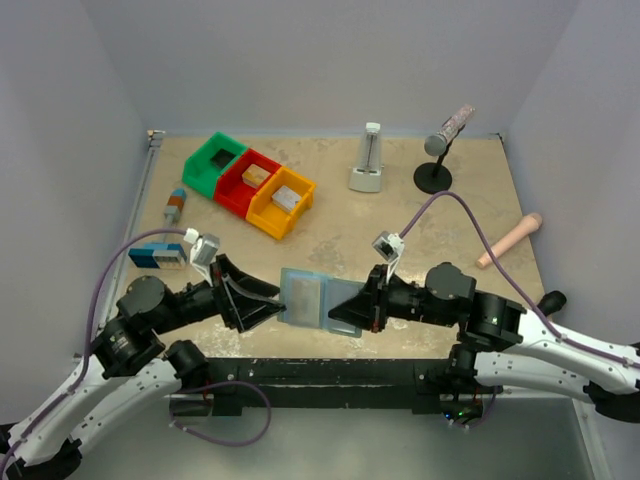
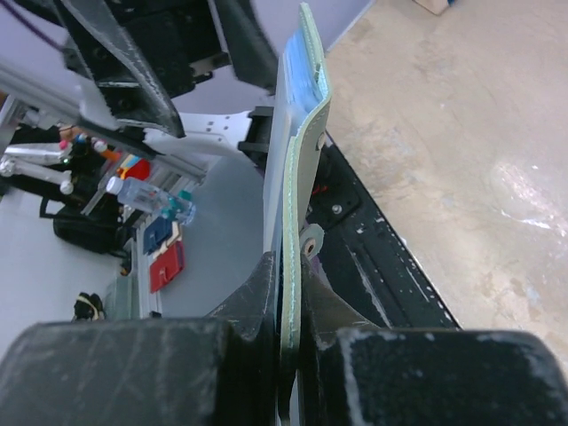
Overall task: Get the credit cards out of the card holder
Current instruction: Open the card holder at the center of the board, then place the card holder at the center of the board.
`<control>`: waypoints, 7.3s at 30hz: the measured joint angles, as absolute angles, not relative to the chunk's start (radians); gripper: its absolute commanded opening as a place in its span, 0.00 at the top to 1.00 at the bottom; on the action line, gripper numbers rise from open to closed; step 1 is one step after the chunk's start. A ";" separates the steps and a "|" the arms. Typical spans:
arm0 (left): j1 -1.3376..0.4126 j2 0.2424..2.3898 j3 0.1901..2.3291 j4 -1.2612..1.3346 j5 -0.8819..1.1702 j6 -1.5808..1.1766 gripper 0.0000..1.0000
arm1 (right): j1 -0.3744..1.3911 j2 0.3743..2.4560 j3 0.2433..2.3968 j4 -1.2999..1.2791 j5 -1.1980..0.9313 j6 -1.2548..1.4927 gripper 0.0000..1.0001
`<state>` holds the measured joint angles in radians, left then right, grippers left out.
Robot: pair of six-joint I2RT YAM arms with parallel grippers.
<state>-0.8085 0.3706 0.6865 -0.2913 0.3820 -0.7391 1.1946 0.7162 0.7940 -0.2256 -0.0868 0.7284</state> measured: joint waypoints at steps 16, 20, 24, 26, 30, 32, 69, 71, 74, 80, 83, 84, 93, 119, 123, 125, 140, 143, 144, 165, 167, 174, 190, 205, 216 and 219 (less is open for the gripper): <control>-0.809 0.269 0.676 -0.237 0.415 -0.702 0.10 | 1.192 0.679 0.794 -0.167 -0.263 0.661 1.00; -0.809 0.308 0.676 -0.199 0.472 -0.702 0.15 | 1.192 0.704 0.794 -0.139 -0.303 0.660 1.00; -0.809 0.324 0.667 -0.160 0.523 -0.706 0.43 | 1.192 0.709 0.794 -0.134 -0.314 0.660 1.00; -0.809 0.326 0.662 -0.136 0.548 -0.713 0.56 | 1.192 0.707 0.794 -0.131 -0.315 0.661 1.00; -0.809 0.330 0.656 -0.109 0.590 -0.713 0.62 | 1.192 0.704 0.794 -0.121 -0.314 0.661 1.00; -0.809 0.330 0.656 -0.104 0.598 -0.714 0.64 | 1.192 0.700 0.794 -0.118 -0.313 0.661 1.00; -0.809 0.345 0.656 -0.103 0.628 -0.689 1.00 | 1.190 0.725 0.801 -0.129 -0.276 0.661 0.60; -0.809 0.348 0.656 -0.121 0.620 -0.685 1.00 | 1.190 0.727 0.802 -0.135 -0.269 0.669 0.51; -0.809 0.356 0.659 -0.171 0.590 -0.679 1.00 | 1.190 0.722 0.802 -0.145 -0.245 0.672 0.45; -0.809 0.391 0.710 -0.281 0.508 -0.662 1.00 | 1.190 0.713 0.805 -0.154 -0.209 0.674 0.40; -0.809 0.426 0.741 -0.326 0.464 -0.670 1.00 | 1.190 0.741 0.824 -0.171 -0.197 0.675 0.39; -0.809 0.442 0.753 -0.342 0.447 -0.675 1.00 | 1.190 0.756 0.833 -0.175 -0.193 0.678 0.38; -0.809 0.517 0.796 -0.454 0.339 -0.731 1.00 | 1.189 0.834 0.844 -0.217 -0.164 0.713 0.37; -0.809 0.421 0.720 -0.430 0.270 -0.774 0.70 | 1.150 0.829 0.849 -0.351 -0.096 0.760 1.00; -0.809 0.388 0.690 -0.427 0.241 -0.775 0.73 | 1.135 0.801 0.847 -0.374 -0.096 0.759 1.00; -0.809 0.385 0.676 -0.426 0.234 -0.775 0.73 | 1.133 0.794 0.847 -0.377 -0.101 0.758 1.00; -0.809 0.341 0.667 -0.559 0.028 -0.773 0.66 | 1.090 0.801 0.797 -0.381 -0.145 0.752 1.00; -0.809 0.316 0.664 -0.584 -0.010 -0.774 0.66 | 1.081 0.818 0.794 -0.377 -0.159 0.752 1.00; -0.809 0.314 0.663 -0.590 -0.017 -0.774 0.66 | 1.079 0.823 0.794 -0.373 -0.167 0.752 1.00; -0.809 0.220 0.601 -0.578 -0.139 -0.767 0.51 | 1.038 0.869 0.826 -0.355 -0.282 0.710 1.00; -0.809 0.220 0.603 -0.593 -0.157 -0.766 0.50 | 1.001 0.923 0.825 -0.364 -0.286 0.710 1.00; -0.809 0.271 0.588 -0.591 -0.137 -0.767 0.47 | 0.876 1.116 0.796 -0.346 -0.344 0.682 1.00; -0.809 0.646 0.384 -0.183 0.141 -0.804 0.56 | 0.765 1.382 0.745 -0.204 -0.467 0.612 1.00; -0.809 1.007 0.331 0.120 0.170 -0.850 0.62 | 0.736 1.496 0.745 -0.187 -0.497 0.564 1.00; -0.809 1.134 0.329 0.177 0.147 -0.858 0.71 | 0.733 1.506 0.746 -0.202 -0.482 0.552 0.72; -0.809 1.148 0.315 0.191 0.141 -0.873 0.71 | 0.732 1.502 0.746 -0.223 -0.457 0.550 0.65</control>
<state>-0.8085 1.1477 0.3145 0.1909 0.1406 -0.8734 0.7322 1.5024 0.7456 -0.2234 -0.4572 0.5495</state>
